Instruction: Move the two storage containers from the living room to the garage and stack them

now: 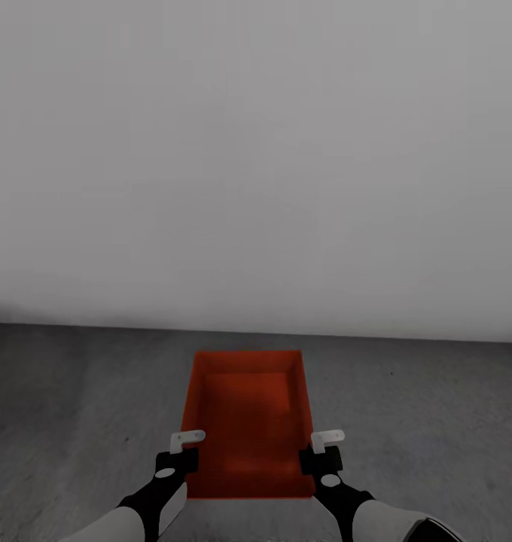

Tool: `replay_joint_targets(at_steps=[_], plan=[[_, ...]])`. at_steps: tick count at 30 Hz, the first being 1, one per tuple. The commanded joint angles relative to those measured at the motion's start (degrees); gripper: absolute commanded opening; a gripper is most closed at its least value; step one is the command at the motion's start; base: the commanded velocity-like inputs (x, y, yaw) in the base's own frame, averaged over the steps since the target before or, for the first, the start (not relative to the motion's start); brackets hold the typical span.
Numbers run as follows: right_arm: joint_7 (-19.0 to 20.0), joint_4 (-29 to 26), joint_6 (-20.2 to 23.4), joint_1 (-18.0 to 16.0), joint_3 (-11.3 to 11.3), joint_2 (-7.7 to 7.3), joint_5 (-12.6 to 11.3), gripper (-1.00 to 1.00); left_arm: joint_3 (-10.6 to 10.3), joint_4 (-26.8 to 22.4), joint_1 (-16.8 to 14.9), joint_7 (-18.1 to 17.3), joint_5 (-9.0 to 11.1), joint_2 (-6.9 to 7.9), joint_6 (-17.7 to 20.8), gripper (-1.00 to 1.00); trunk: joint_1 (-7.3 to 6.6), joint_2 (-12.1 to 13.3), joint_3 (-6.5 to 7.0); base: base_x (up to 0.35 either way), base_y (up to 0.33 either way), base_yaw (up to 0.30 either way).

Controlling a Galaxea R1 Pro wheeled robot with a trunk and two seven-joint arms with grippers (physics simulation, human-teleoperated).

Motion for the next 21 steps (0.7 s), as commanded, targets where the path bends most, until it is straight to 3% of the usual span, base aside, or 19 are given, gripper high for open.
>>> replay_joint_targets(at_steps=[1, 21], plan=[[-0.2, -0.77, 0.11, -0.04, -4.2, 0.06, 0.24, -1.0, 0.46, 0.0, 0.0, 0.7, -0.13, 0.0, -0.32, -1.0, 0.01, -0.06, -0.16, 0.0, 0.0, 0.0], [-0.2, -0.77, 0.11, -0.02, -4.2, 0.06, 0.24, -1.0, 0.37, -0.2, 0.0, 0.69, -0.26, -0.04, -0.36, -1.0, 0.01, -0.06, -1.96, 0.0, 0.0, 0.0]])
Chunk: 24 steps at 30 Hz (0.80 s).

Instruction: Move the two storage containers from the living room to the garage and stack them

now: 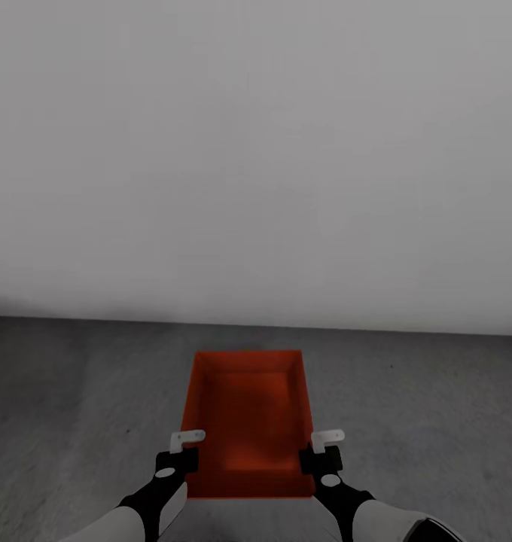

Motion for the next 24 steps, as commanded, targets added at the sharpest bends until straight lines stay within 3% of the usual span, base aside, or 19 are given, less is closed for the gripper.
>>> replay_joint_targets(at_steps=[1, 24], plan=[[-0.13, -0.73, 0.22, -0.04, -4.15, 0.07, 0.21, -1.0, 0.49, -0.08, -0.01, 0.59, -0.36, -0.03, -0.3, -1.0, 0.01, -0.06, -0.15, 0.0, 0.0, 0.0], [-0.14, -0.73, 0.22, -0.05, -4.18, 0.07, 0.17, -1.0, 0.44, 0.04, -0.01, 0.59, -0.25, -0.14, -0.29, -1.0, 0.01, -0.06, -0.4, 0.0, 0.0, 0.0]])
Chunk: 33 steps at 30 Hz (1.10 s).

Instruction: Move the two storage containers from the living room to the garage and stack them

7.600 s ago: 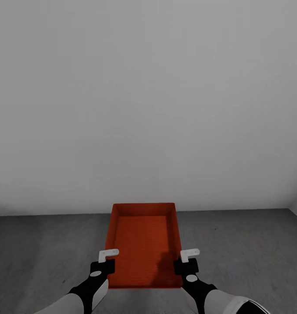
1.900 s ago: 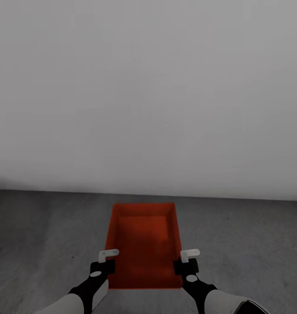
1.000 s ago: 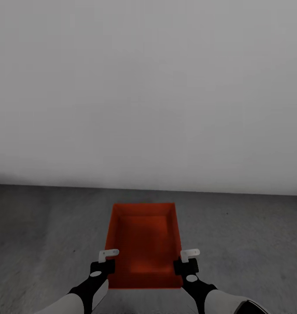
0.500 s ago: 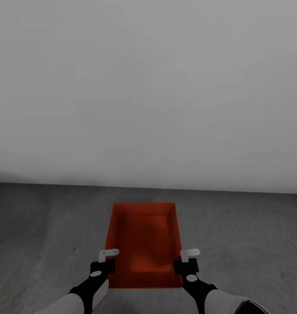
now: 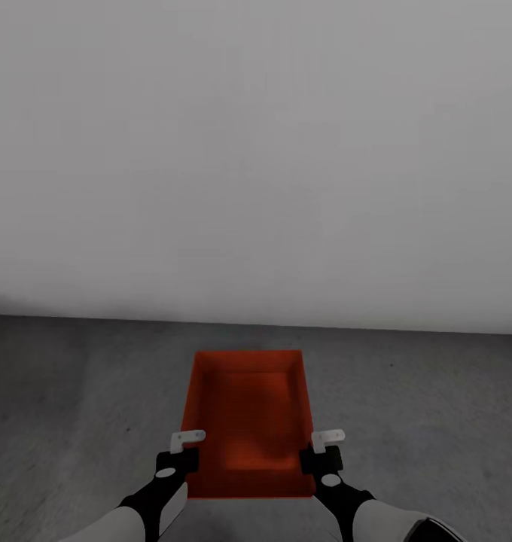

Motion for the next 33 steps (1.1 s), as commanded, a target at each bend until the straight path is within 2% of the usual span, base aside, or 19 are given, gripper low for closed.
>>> replay_joint_targets(at_steps=[1, 3, 33], plan=[[-0.23, -0.64, 0.05, -0.04, -4.06, 0.19, -0.04, -1.0, 0.25, -0.04, 0.0, 0.54, -0.09, -0.03, -0.25, -1.0, 0.01, -0.06, -0.06, 0.0, 0.0, 0.0], [-0.21, -0.64, 0.04, -0.07, -4.06, 0.19, -0.03, -1.0, 0.25, -0.04, 0.0, 0.54, -0.02, -0.03, -0.25, -1.0, 0.01, -0.06, -0.06, 0.0, 0.0, 0.0], [-0.29, -0.64, 0.07, -0.06, -4.07, 0.19, -0.02, -1.0, 0.34, -0.04, 0.0, 0.36, 0.11, 0.02, 0.28, -1.0, 6.6, -12.09, -5.45, 0.0, 0.0, 0.0]])
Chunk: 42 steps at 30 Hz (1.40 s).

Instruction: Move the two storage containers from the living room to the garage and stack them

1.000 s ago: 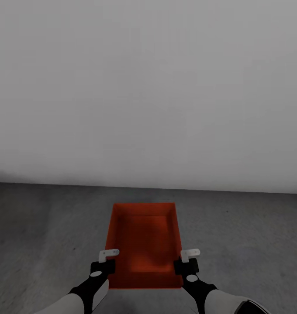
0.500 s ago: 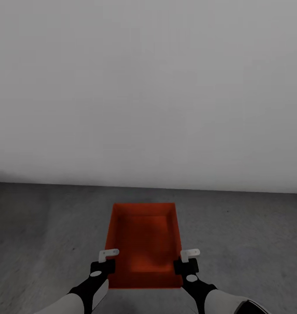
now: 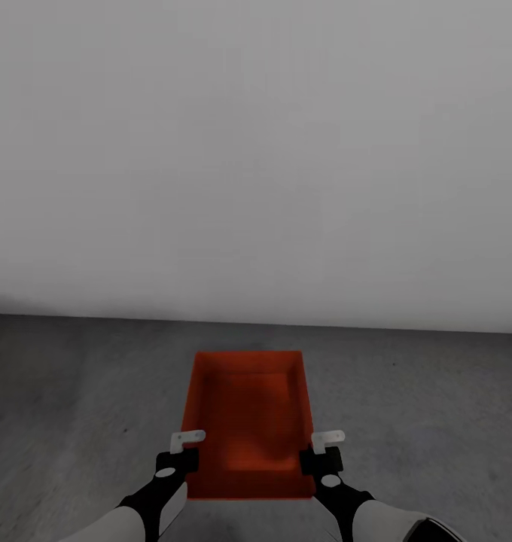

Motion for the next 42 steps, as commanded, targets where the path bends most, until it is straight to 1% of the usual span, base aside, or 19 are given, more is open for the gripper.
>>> replay_joint_targets(at_steps=[1, 42], plan=[[-0.26, -0.92, -0.03, -0.05, -3.77, 0.06, -0.08, -1.0, 0.29, 0.04, 0.0, 0.51, 0.21, -0.03, -0.19, -1.0, 0.23, -0.46, -0.24, 0.0, 0.0, 0.0], [-0.26, -0.92, -0.03, -0.04, -3.83, 0.06, -0.13, -1.0, 0.48, -0.05, 0.0, 0.67, 0.34, 0.0, -0.19, -1.0, 9.23, -16.9, -7.6, 0.0, 0.0, 0.0]])
